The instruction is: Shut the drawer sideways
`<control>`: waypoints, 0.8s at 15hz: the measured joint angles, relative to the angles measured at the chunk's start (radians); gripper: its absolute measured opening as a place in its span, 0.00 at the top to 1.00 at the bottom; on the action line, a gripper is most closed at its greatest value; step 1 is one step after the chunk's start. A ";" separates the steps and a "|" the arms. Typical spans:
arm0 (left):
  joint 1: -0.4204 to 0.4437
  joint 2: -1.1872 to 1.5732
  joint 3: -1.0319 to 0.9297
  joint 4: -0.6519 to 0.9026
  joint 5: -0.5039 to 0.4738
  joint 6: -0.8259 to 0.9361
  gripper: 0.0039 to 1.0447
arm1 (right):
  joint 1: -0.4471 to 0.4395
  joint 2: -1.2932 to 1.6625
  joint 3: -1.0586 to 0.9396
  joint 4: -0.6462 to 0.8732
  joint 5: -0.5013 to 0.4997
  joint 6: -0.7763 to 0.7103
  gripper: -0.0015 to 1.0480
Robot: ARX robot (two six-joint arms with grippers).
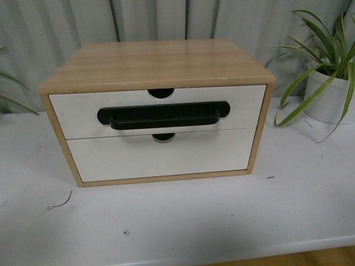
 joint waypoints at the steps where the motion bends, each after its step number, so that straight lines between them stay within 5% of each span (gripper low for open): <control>1: 0.034 -0.009 -0.005 0.003 -0.006 -0.041 0.06 | 0.001 -0.054 -0.018 -0.008 0.011 0.051 0.06; 3: 0.028 -0.010 -0.027 0.092 0.044 -0.071 0.11 | 0.001 -0.048 -0.021 0.006 0.014 0.089 0.07; 5: -0.029 -0.077 -0.077 0.154 0.048 -0.084 0.31 | -0.014 -0.058 -0.107 0.243 0.025 0.051 0.26; 6: -0.096 -0.115 -0.084 0.123 -0.009 -0.084 0.52 | -0.050 -0.122 -0.128 0.257 0.000 0.033 0.47; 9: -0.156 -0.238 -0.111 0.007 -0.077 -0.085 0.88 | -0.177 -0.215 -0.147 0.168 -0.111 0.024 0.82; 10: -0.227 -0.328 -0.122 -0.081 -0.163 -0.088 0.98 | -0.175 -0.253 -0.147 0.143 -0.124 0.023 0.92; 12: -0.318 -0.344 -0.117 -0.060 -0.210 -0.087 0.99 | -0.173 -0.291 -0.147 0.092 -0.126 0.020 0.98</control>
